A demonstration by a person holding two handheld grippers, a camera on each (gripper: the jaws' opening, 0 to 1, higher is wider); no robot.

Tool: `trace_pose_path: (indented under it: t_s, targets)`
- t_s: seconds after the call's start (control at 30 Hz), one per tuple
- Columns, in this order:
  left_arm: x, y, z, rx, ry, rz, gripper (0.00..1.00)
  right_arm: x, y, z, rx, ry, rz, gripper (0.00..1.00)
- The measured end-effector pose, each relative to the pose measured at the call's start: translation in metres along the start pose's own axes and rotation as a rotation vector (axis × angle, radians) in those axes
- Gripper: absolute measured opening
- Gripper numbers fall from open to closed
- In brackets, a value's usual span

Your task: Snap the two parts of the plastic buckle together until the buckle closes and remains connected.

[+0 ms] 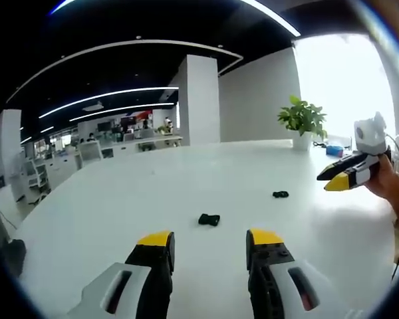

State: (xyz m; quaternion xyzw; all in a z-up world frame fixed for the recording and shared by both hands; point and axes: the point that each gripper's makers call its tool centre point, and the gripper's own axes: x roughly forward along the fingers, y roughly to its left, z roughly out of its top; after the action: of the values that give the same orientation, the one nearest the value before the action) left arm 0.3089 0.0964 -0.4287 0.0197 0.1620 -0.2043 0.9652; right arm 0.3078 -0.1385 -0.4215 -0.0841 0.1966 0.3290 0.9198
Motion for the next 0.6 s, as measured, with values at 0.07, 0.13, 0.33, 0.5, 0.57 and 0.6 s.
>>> trace_pose_path:
  t_s: [0.07,0.13,0.33,0.5,0.57,0.6]
  targets:
    - [0.001,0.0,0.0,-0.003,0.003,-0.001,0.44,0.0,-0.001,0.0,0.001,0.001,0.001,0.28]
    - [0.001,0.001,0.0,-0.001,0.005,0.002,0.44,0.001,-0.003,0.001,0.004,0.002,0.002,0.28]
    - [0.004,0.003,0.002,-0.004,0.01,0.005,0.43,0.004,-0.004,0.002,0.005,0.002,0.008,0.27]
    - [0.008,0.004,0.003,-0.002,0.014,0.005,0.42,0.006,-0.005,0.004,-0.002,0.005,0.012,0.27]
    - [0.01,0.004,0.002,-0.001,0.018,0.004,0.42,0.008,-0.006,0.005,-0.005,0.008,0.014,0.27]
    - [0.011,0.004,0.002,-0.001,0.02,0.004,0.42,0.008,-0.007,0.005,-0.005,0.009,0.015,0.27]
